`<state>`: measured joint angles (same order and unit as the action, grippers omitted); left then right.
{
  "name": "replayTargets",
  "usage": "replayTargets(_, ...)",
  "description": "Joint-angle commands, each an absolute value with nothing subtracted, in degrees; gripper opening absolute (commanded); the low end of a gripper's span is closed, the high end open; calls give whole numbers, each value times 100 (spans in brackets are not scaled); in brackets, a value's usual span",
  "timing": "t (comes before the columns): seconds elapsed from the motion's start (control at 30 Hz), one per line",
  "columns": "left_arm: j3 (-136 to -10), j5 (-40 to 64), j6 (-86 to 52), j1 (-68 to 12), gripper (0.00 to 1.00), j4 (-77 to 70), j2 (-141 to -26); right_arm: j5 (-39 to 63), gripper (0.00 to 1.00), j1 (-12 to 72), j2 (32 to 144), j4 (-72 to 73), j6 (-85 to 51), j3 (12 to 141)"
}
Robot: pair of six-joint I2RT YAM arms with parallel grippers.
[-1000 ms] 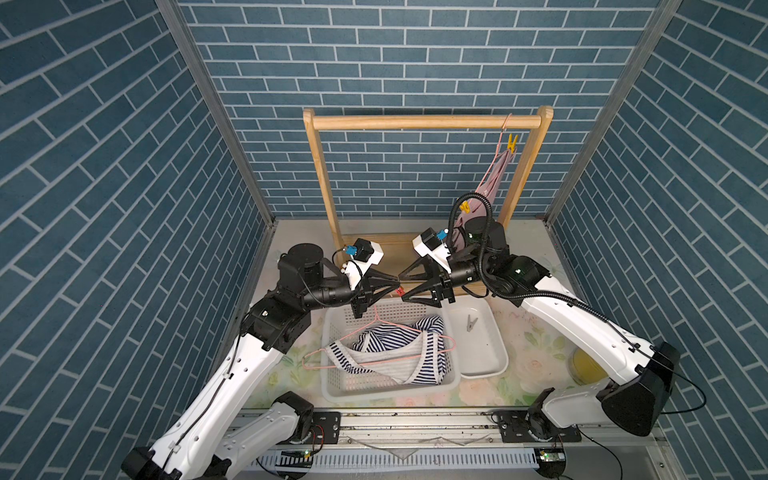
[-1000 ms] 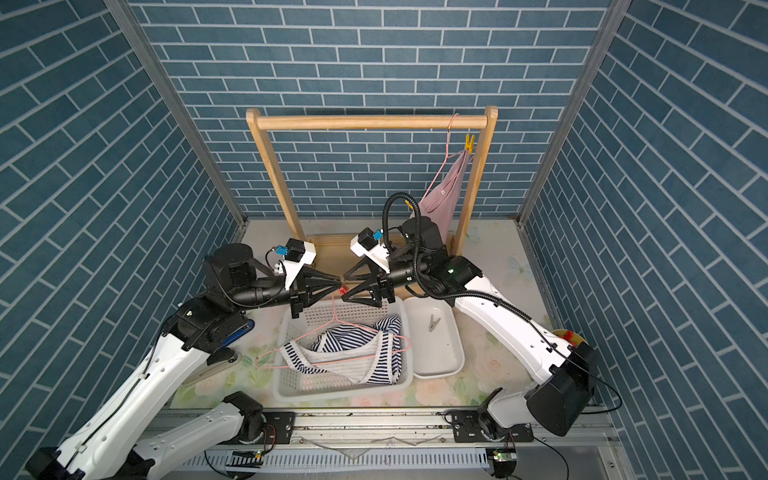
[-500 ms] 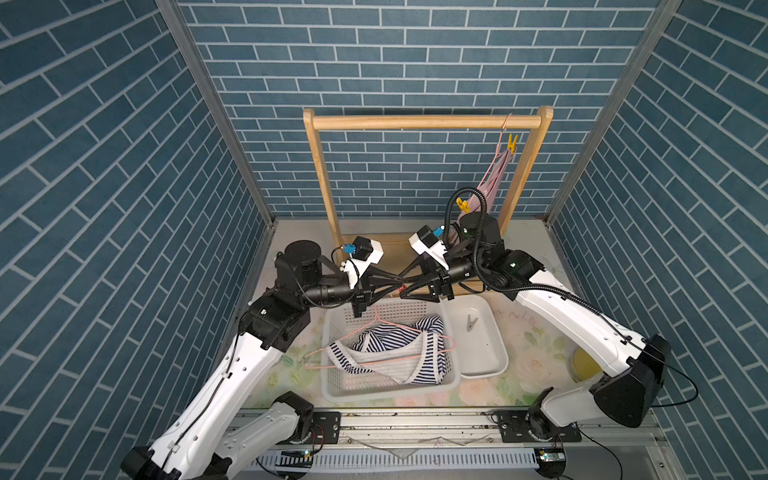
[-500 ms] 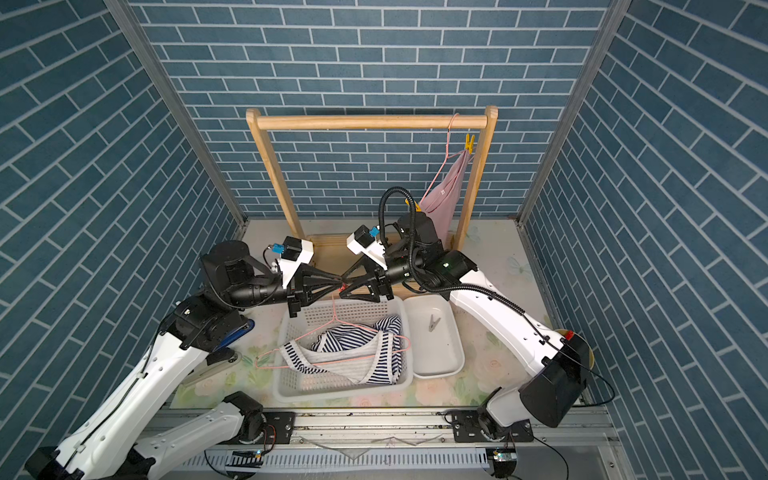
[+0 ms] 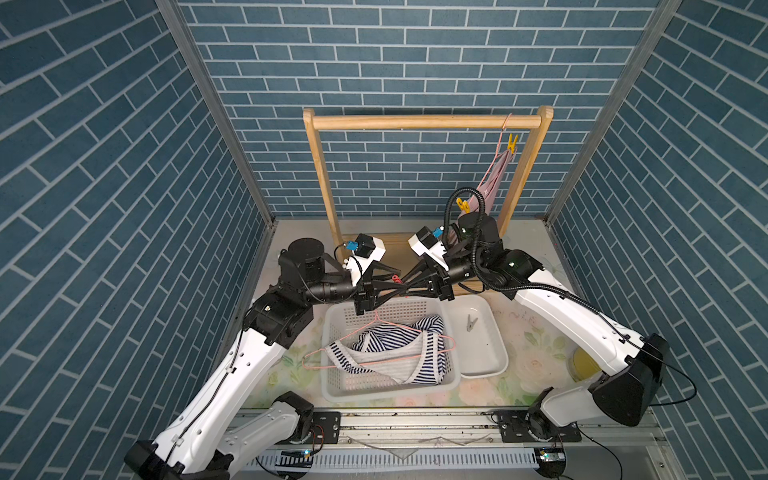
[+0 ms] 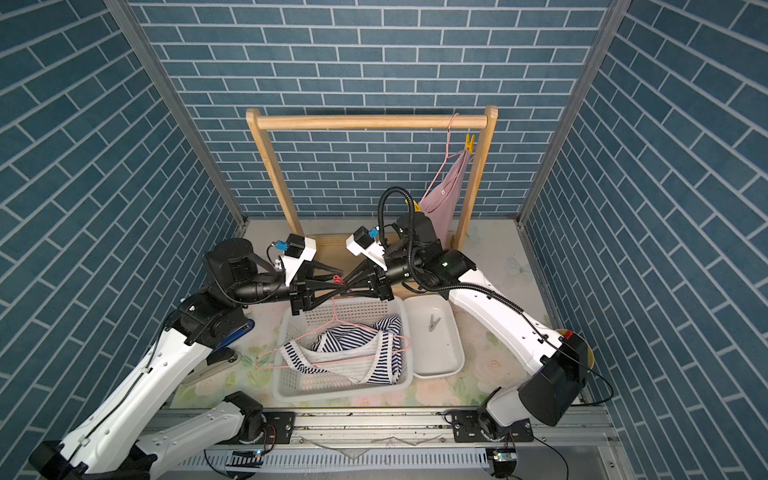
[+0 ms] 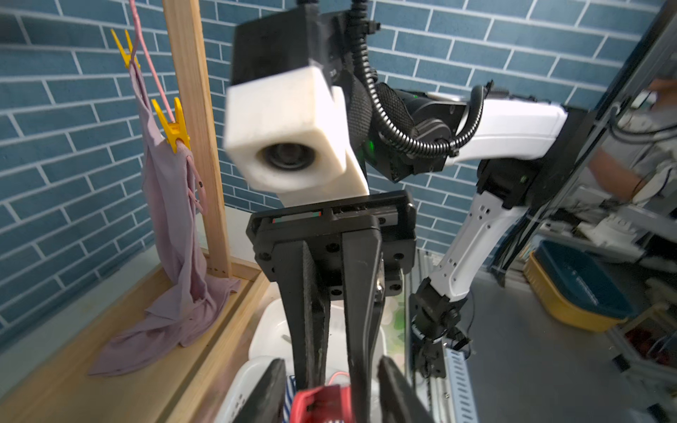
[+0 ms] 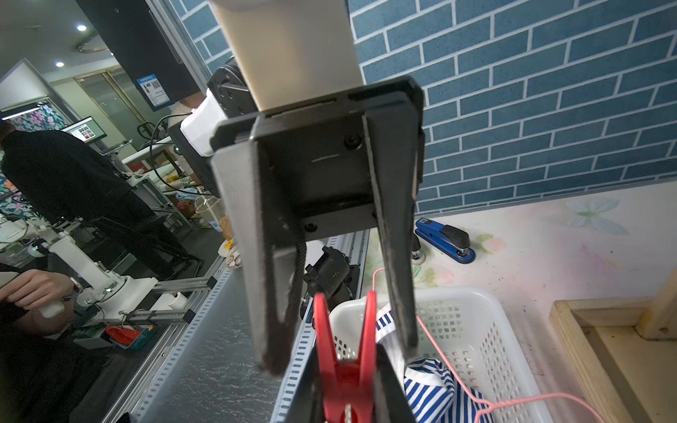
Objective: Remove the clothespins securing tank tops to the hanger
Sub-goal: Place the clothespin in the storage box.
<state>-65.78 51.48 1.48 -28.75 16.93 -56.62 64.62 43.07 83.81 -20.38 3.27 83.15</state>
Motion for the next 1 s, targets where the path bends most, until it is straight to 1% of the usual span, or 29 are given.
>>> replayTargets(0.0, -6706, 5044, 162, -2906, 67, 1699, -5564, 6370, 0, 4293, 8439, -2146, 492, 8428)
replayTargets(0.07, -6652, 4717, 109, -2901, 79, 1684, -5450, 6229, 0, 4293, 8422, -2177, 475, 8382)
replayTargets(0.13, -6509, 4379, 50, -2902, 83, 1591, -5240, 5958, 0, 4292, 8358, -2247, 462, 8296)
replayTargets(0.17, -6416, 4238, 10, -2900, 87, 1538, -5141, 5815, 0, 4297, 8321, -2263, 428, 8248)
replayTargets(0.2, -6320, 4131, -8, -2900, 87, 1489, -5022, 5627, 0, 4296, 8262, -2316, 390, 8190)
replayTargets(0.3, -6084, 3835, -48, -2899, 88, 1575, -4705, 5314, 0, 4293, 8034, -2325, 306, 7935)
replayTargets(0.37, -5922, 3641, -137, -2896, 90, 1634, -4491, 5108, 0, 4297, 7841, -2245, 224, 7686)
replayTargets(0.57, -5549, 3526, -382, -2892, 90, 1886, -4112, 4330, 0, 4298, 7183, -2159, -96, 6948)
replayTargets(0.63, -5512, 3428, -475, -2898, 89, 2072, -4152, 4029, 0, 4295, 6933, -2185, -228, 6724)
replayTargets(0.77, -5529, 3068, -626, -2892, 85, 2511, -4449, 3066, 0, 4291, 6446, -2349, -522, 6284)
replayTargets(0.97, -5467, 2374, -1136, -2899, 84, 2817, -4876, 1995, 0, 4271, 5638, -2168, -1376, 5327)
